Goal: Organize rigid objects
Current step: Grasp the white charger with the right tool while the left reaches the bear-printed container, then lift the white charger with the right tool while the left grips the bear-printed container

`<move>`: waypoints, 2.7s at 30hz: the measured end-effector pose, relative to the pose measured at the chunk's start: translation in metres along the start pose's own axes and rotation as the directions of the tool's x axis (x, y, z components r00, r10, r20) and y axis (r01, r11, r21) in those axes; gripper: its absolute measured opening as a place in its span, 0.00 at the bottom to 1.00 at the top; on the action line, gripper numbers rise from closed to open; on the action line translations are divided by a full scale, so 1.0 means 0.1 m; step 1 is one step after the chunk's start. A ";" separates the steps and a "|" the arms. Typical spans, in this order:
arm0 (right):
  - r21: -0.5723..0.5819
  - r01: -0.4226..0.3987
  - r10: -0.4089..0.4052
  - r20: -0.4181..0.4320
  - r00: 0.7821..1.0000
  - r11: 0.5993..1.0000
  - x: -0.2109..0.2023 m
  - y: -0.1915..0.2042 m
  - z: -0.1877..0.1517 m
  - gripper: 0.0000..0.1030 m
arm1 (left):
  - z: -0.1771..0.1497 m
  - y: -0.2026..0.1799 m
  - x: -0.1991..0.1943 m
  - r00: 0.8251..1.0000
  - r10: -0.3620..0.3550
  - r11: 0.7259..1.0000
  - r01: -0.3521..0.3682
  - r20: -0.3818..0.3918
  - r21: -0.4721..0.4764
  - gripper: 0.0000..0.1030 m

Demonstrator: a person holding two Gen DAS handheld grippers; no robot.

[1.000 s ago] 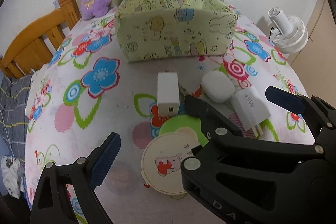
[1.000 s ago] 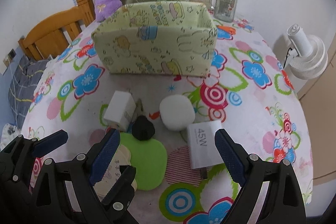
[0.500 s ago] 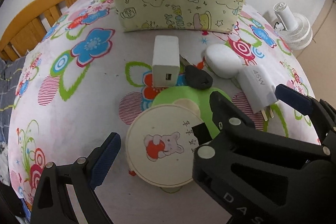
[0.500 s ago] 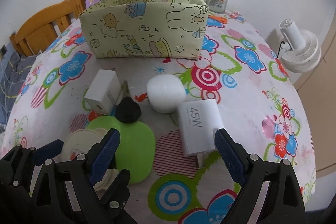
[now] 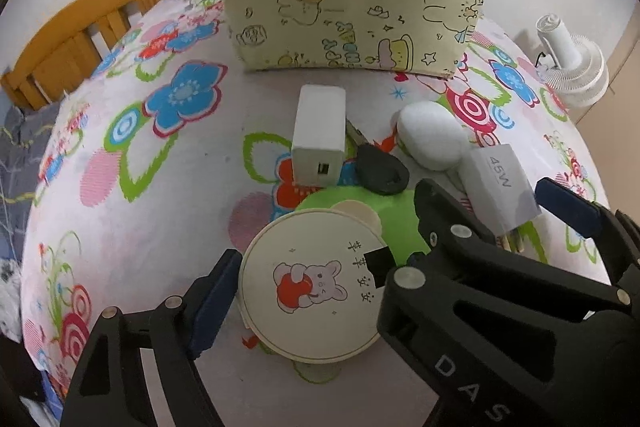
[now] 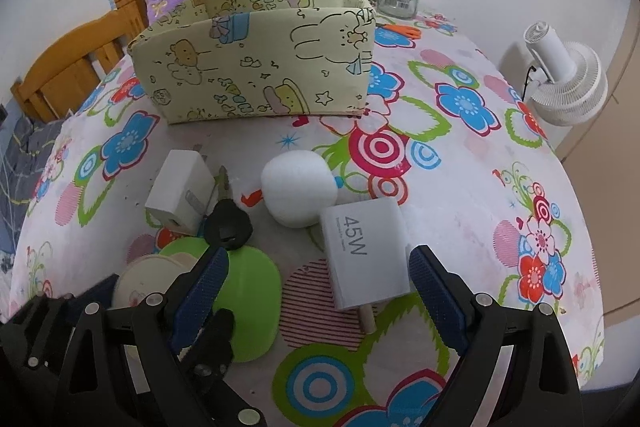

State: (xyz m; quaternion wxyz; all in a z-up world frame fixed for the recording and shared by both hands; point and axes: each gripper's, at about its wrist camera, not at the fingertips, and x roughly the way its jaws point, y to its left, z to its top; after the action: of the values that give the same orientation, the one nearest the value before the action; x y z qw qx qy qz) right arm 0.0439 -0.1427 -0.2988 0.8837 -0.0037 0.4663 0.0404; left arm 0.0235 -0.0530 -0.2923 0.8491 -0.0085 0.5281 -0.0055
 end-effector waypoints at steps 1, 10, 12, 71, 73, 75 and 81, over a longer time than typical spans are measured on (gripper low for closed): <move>-0.002 0.002 -0.002 -0.003 1.000 1.000 0.01 -0.01 0.01 0.91 | 0.01 -0.01 0.00 1.000 0.007 1.000 -0.007 0.004 0.008 0.82; 0.034 -0.031 0.032 -0.043 0.999 0.999 0.13 -0.13 0.06 0.91 | 0.11 -0.10 0.06 1.000 0.019 0.999 -0.019 0.009 0.039 0.82; 0.054 -0.033 0.036 -0.056 0.998 0.998 0.15 -0.16 0.06 0.91 | 0.13 -0.12 0.06 1.000 0.017 0.999 -0.017 0.013 0.050 0.82; 0.126 -0.040 0.058 -0.143 0.988 0.991 0.09 -0.30 -0.10 0.52 | 0.04 -0.27 -0.02 1.000 0.001 0.998 0.001 -0.027 0.069 0.74; 0.125 -0.040 0.057 -0.136 0.989 0.991 0.06 -0.30 -0.06 0.52 | 0.07 -0.28 -0.05 1.000 0.000 0.998 0.001 -0.018 0.069 0.74; 0.124 -0.040 0.055 -0.123 0.991 0.992 0.02 -0.31 0.00 0.52 | 0.13 -0.28 -0.09 1.000 -0.003 0.998 0.003 -0.004 0.070 0.74; 0.123 -0.039 0.049 -0.078 0.996 0.992 -0.13 -0.30 0.23 0.52 | 0.34 -0.27 -0.26 0.999 -0.004 0.998 0.001 0.039 0.066 0.74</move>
State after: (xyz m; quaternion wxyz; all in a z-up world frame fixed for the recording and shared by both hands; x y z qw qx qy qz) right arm 0.0576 -0.1723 -0.2757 0.8617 0.0585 0.5031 0.0314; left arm 0.0422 -0.0791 -0.2533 0.8591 0.0188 0.5109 -0.0238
